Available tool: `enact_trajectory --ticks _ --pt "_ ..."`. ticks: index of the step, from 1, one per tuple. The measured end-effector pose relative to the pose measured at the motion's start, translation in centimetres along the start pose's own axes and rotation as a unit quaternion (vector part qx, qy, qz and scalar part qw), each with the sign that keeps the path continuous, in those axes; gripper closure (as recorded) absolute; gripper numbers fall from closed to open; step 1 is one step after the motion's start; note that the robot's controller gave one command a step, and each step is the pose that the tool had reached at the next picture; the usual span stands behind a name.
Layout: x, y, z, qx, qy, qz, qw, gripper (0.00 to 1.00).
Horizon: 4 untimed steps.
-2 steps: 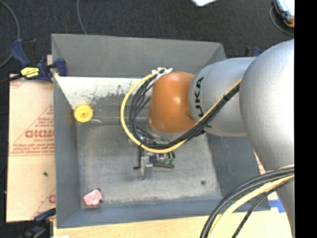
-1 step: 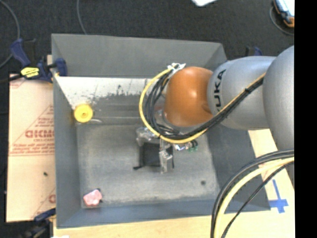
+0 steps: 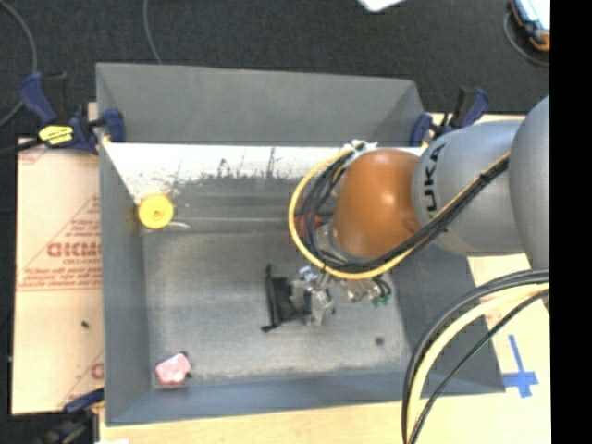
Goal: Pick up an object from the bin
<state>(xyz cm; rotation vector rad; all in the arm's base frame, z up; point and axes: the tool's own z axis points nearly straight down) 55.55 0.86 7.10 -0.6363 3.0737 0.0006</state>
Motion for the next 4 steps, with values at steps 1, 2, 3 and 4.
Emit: enact_trajectory --ticks 1,2,3,4 --pt "0.0 0.0 0.0 0.0 -0.0001 0.0 1.0 1.0" --pt "1.3 0.8 -10.3 0.0 -0.0006 0.014 0.9999 1.0" --pt "0.5 -0.3 -9.7 0.001 -0.0032 0.011 0.9999 1.0" --pt "1.6 2.5 -21.3 0.001 -0.0024 0.016 0.9999 1.0"
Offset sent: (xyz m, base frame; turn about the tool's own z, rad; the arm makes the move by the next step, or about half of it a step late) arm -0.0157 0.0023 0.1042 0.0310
